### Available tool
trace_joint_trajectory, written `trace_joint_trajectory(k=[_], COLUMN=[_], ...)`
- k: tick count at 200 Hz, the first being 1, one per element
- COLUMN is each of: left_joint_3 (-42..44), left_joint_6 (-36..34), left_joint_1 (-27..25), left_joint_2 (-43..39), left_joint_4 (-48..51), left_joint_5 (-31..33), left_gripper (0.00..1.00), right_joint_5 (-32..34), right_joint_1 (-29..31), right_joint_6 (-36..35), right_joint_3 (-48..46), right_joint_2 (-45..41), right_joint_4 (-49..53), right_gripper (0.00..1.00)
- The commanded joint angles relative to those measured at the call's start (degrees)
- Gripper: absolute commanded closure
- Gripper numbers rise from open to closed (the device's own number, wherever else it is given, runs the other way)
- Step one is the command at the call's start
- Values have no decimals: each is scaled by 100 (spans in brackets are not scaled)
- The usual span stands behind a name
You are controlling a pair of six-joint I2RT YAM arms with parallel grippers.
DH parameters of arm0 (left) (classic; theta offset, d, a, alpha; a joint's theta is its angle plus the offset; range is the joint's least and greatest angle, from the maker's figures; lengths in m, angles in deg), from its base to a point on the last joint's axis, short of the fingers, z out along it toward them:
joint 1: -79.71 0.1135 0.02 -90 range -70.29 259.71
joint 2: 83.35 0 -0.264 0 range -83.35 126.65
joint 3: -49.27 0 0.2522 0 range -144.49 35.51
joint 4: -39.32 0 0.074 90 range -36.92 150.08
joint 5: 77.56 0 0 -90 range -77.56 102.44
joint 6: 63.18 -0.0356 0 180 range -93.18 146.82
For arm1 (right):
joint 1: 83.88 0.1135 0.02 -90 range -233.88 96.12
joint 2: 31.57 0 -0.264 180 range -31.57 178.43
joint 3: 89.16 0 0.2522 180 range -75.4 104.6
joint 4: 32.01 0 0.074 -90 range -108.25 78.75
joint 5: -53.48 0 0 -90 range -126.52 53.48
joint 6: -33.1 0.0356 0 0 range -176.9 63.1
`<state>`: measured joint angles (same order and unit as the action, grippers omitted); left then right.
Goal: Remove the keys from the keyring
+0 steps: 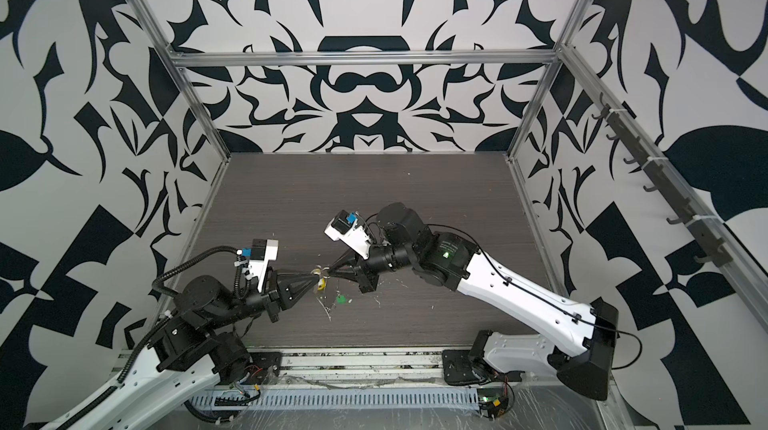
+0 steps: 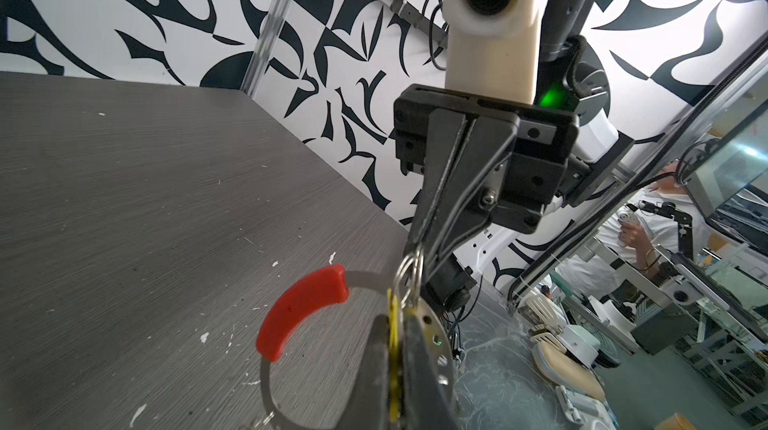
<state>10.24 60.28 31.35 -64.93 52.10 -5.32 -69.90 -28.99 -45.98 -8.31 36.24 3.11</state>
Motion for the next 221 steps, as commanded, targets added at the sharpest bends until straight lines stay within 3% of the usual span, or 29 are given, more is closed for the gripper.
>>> trace_joint_trajectory(k=[1, 72, 107, 118, 148, 173, 221], left_joint_3=[-100, -66, -47, -73, -91, -134, -418], left_joint_6=[63, 75, 124, 169, 237, 375, 235], left_joint_1=[37, 37, 37, 38, 37, 41, 37], left_joint_2=[-233, -252, -279, -263, -293, -277, -302], left_joint_4=[-49, 78, 140, 157, 220, 283, 618], left_joint_5=[489, 853, 907, 865, 831, 721, 498], left_gripper=[100, 100, 100, 93, 86, 67, 53], right_joint_5=[553, 1119, 1225, 1063, 1072, 1044, 864], right_joint_1=[-152, -181, -190, -193, -206, -207, -202], right_joint_6=[621, 1547, 1114, 947, 618, 332, -496], right_joint_3=[-175, -538, -251, -129, 58, 208, 415], right_joint_2=[-334, -522, -521, -476, -398, -339, -312], right_joint_4=[-345, -1038, -507, -359, -11, 243, 841], right_gripper=[100, 100, 100, 100, 100, 100, 100])
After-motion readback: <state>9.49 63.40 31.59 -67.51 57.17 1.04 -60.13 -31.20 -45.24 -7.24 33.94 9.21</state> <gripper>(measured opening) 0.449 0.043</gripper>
